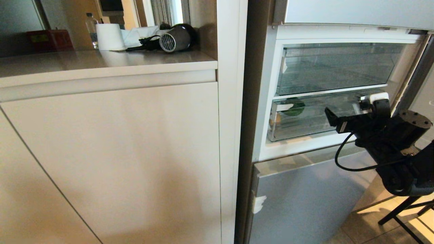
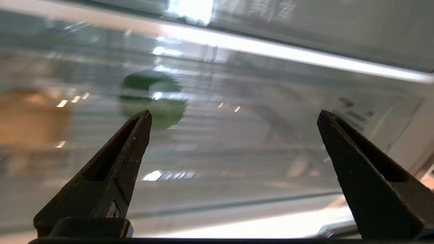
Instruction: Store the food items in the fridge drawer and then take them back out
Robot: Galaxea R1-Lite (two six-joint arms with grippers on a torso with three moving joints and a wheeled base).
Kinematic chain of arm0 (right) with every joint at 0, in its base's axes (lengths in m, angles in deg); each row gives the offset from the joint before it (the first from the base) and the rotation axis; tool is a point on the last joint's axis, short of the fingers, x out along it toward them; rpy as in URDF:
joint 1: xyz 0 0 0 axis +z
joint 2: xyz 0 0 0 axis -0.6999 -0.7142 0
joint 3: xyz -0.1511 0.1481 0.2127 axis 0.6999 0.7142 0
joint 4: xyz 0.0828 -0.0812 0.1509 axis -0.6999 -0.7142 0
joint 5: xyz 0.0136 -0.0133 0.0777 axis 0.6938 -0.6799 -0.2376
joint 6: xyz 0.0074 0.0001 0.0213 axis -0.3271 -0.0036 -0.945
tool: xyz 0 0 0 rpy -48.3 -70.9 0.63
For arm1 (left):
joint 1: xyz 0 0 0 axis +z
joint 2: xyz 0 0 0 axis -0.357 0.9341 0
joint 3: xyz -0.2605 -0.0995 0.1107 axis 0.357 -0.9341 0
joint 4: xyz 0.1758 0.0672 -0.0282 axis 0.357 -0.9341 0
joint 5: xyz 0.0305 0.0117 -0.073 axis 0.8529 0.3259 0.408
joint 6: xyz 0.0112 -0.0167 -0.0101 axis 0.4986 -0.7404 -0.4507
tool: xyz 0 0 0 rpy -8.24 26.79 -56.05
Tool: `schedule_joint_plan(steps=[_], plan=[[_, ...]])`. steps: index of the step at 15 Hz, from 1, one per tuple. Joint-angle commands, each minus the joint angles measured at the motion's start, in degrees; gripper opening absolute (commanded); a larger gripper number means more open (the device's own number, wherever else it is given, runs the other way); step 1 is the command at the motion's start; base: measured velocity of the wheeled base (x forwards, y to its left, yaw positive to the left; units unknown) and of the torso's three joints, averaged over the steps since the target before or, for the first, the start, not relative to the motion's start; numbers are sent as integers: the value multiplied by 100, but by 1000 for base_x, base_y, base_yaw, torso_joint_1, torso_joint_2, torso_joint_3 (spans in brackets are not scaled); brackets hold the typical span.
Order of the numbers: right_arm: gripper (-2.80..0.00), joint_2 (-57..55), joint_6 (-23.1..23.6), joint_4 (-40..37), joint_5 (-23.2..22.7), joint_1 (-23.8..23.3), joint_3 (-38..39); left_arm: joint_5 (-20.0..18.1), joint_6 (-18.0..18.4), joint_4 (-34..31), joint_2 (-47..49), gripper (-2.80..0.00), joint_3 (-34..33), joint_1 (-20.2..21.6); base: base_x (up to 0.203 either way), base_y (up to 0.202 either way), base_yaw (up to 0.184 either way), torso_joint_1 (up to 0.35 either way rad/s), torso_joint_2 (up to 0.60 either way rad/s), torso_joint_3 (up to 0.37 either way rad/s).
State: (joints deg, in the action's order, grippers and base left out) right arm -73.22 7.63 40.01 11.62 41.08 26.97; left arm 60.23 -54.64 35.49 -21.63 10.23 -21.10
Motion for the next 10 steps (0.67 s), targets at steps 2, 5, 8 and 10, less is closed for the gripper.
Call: schedule_joint_plan(steps=[2,5,8,10], plan=[[0,-218,43,46,49,-44,-218,1,-1,4,-11,-280,-62,1,0,0,0,0,0,0],[0,-310,48,-52,109,-56,-504,1,-1,4,-11,-280,-62,1,0,0,0,0,0,0],[0,-380,52,-197,203,-61,-634,1,-1,4,-11,-280,-62,1,0,0,0,0,0,0],[0,-397,52,-254,203,-61,-668,1,-1,4,-11,-280,-62,1,0,0,0,0,0,0]])
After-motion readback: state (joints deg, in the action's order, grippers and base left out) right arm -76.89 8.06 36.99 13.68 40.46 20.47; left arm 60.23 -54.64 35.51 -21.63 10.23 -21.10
